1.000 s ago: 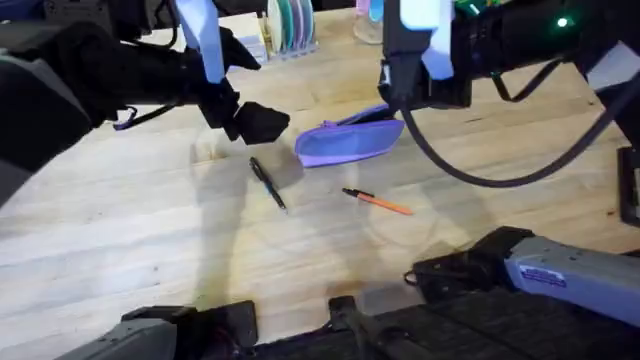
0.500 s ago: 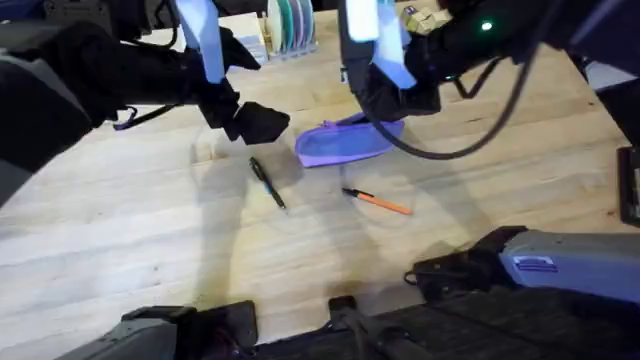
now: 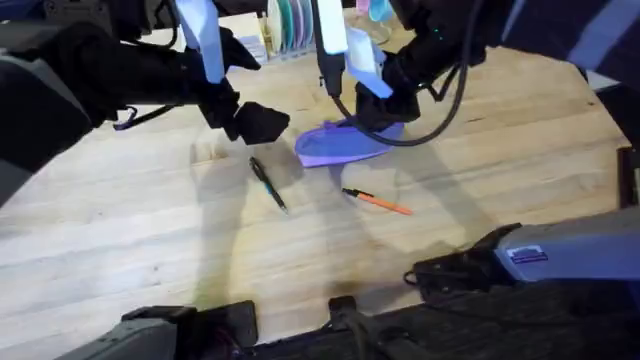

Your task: Unzip the bag, pick up the pens from the table one at a time and place them inside, then zip the bag closed.

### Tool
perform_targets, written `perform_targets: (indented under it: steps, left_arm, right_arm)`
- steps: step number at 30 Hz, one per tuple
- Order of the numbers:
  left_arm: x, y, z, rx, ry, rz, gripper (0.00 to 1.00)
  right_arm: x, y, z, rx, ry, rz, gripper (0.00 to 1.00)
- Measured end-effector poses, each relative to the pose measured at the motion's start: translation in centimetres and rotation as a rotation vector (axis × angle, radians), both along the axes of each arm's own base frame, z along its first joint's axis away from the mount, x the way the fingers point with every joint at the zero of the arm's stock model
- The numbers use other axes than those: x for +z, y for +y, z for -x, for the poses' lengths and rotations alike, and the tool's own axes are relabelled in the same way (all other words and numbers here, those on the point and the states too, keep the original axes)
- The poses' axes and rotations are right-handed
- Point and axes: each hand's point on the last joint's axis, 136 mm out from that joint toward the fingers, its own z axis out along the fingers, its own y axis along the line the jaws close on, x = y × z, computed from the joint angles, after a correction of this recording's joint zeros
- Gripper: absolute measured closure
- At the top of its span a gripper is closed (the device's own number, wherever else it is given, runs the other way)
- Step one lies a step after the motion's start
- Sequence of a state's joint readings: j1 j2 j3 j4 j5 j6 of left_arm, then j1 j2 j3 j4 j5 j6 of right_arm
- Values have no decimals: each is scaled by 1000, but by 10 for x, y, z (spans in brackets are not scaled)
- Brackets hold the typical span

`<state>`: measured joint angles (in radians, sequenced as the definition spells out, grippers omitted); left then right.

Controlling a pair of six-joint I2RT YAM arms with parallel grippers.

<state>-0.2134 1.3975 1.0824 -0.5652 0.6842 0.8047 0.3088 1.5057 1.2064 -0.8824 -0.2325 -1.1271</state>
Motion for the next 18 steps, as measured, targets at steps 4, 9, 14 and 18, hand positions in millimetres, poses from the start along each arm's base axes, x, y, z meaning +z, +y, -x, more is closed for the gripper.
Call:
perform_targets:
  steps: [4,9,14,18]
  left_arm:
    - [0,0,0,0,0,0,9]
    - [0,0,0,0,0,0,8]
    - [0,0,0,0,0,0,7]
    - [0,0,0,0,0,0,7]
  right_arm:
    - [-7,2,-7,0,2,1,968]
    - [-21,4,-11,0,28,9,968]
    - [-37,4,-11,0,74,23,968]
    - [-42,4,-11,0,89,28,968]
